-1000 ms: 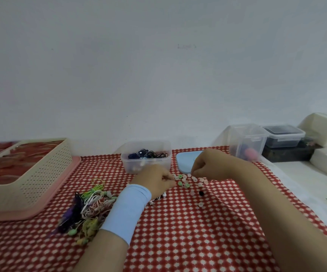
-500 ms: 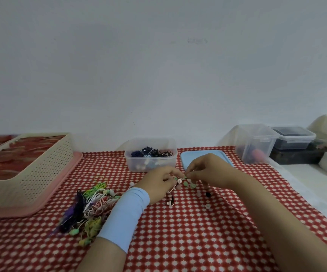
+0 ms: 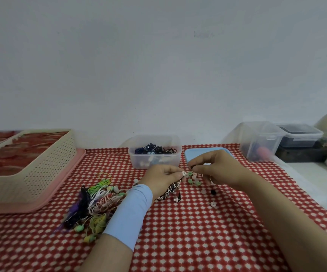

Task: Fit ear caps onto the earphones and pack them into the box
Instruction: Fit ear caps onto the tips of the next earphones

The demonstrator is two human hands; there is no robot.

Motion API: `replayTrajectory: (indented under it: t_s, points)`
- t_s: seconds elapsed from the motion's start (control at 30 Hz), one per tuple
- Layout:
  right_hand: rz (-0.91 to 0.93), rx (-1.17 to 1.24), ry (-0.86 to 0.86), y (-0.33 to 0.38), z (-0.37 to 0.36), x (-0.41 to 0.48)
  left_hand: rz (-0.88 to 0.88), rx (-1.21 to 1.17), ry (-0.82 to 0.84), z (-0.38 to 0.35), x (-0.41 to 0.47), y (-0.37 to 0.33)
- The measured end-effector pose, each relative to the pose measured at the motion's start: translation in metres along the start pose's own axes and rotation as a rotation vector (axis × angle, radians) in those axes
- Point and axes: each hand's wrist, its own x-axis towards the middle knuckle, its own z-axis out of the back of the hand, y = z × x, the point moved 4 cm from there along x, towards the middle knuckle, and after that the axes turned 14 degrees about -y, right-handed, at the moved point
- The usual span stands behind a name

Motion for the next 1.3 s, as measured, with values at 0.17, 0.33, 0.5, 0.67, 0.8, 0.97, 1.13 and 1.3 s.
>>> replayTrajectory:
  t_s: [0.17,0.33,0.5,0.67,0.8,0.97,1.13,1.3]
  points:
    - [-0.059,0.107,0.059,0.003,-0.007,-0.003,0.043,-0.101,-0.003,-0.001,-0.001,0.002]
    - [-0.075,0.141,0.129,0.004,-0.012,-0.007,0.049,-0.118,0.003,-0.001,-0.003,0.003]
    - [-0.100,0.156,0.153,0.004,-0.010,-0.008,0.040,-0.085,-0.014,0.000,-0.002,0.004]
    - [-0.117,0.152,0.166,0.006,-0.011,-0.010,0.039,-0.075,-0.027,0.000,-0.002,0.004]
    - [-0.142,0.157,0.154,0.004,-0.012,-0.009,0.004,-0.024,-0.045,0.001,-0.001,0.003]
    - [-0.146,0.174,0.131,0.005,-0.013,-0.009,-0.023,-0.037,-0.077,0.002,-0.001,0.000]
    - [-0.152,0.176,0.131,0.003,-0.012,-0.008,-0.056,-0.016,-0.087,0.002,-0.002,-0.004]
    - [-0.148,0.199,0.072,0.004,-0.013,-0.007,-0.056,-0.081,-0.136,0.005,-0.001,-0.007]
